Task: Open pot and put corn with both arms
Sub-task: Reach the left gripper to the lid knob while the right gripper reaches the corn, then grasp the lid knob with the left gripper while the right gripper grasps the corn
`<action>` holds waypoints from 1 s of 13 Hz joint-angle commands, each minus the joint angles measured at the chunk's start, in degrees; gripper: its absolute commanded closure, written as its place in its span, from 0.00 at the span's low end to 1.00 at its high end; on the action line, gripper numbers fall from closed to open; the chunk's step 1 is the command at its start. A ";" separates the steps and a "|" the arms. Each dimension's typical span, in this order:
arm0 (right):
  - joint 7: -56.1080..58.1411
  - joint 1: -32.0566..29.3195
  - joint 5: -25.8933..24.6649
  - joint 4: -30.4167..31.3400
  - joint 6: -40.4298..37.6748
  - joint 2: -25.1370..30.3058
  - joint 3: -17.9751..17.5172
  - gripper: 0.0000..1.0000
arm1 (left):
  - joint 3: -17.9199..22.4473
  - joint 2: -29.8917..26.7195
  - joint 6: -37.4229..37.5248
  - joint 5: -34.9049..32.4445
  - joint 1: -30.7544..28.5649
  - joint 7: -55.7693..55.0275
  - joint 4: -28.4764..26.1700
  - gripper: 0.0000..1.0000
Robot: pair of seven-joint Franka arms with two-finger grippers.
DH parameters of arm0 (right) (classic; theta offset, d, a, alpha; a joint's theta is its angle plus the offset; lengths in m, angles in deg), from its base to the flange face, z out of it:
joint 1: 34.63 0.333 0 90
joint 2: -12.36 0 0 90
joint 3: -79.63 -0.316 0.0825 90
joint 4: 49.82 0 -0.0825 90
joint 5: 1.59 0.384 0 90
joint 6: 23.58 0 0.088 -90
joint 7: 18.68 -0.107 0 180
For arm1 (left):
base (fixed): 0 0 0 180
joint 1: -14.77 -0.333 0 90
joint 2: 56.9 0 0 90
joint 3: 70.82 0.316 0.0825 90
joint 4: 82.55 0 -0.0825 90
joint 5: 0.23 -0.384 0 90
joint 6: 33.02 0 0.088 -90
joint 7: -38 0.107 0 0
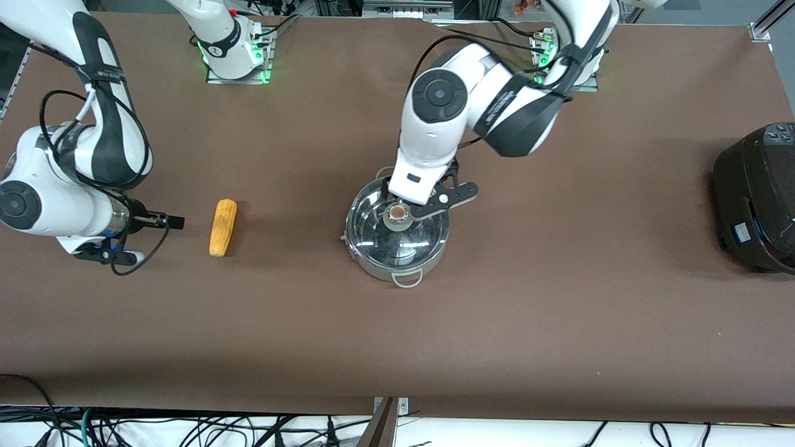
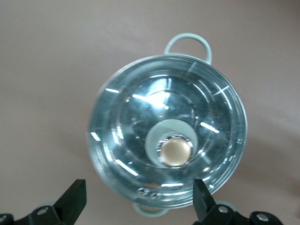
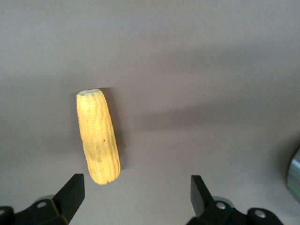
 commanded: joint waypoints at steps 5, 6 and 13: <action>-6.68 2.87 -0.09 3.27 7.51 -5.06 -0.26 0.00 | 2.80 7.53 -6.89 -2.88 3.60 -1.37 3.71 0.00; -7.74 3.66 0.00 3.18 8.14 -5.50 -0.43 0.00 | 2.71 7.62 -6.89 -4.89 3.60 -1.37 3.45 0.00; -7.84 6.56 -0.26 6.08 11.39 -7.87 -0.61 0.01 | 2.19 7.54 -6.71 -5.08 3.60 -0.94 2.66 0.73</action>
